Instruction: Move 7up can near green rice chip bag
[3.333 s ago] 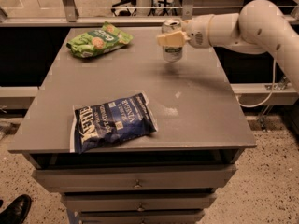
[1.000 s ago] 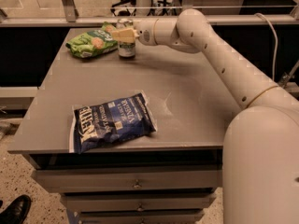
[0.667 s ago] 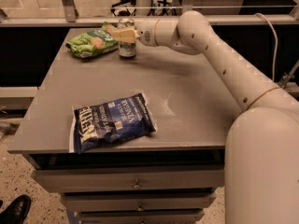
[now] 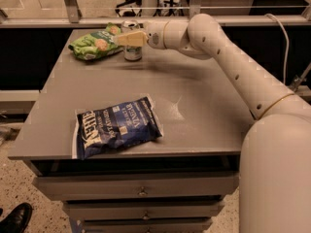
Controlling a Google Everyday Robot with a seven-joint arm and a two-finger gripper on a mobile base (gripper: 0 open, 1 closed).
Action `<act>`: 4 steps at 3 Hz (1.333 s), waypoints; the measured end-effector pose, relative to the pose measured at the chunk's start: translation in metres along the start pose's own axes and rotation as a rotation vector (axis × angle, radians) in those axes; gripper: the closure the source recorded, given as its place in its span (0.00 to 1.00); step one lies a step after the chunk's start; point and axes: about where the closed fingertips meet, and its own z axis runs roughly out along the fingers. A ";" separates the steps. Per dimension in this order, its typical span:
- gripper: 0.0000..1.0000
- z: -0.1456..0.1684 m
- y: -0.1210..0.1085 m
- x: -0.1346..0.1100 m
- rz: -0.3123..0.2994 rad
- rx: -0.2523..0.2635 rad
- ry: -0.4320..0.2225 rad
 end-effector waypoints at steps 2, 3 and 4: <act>0.00 -0.045 -0.003 -0.007 0.001 0.038 -0.030; 0.00 -0.084 -0.006 -0.010 -0.011 0.058 -0.043; 0.00 -0.132 -0.015 -0.007 -0.025 0.076 -0.056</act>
Offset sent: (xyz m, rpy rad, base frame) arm -0.0318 -0.0786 0.0205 0.0216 -0.0287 -0.0853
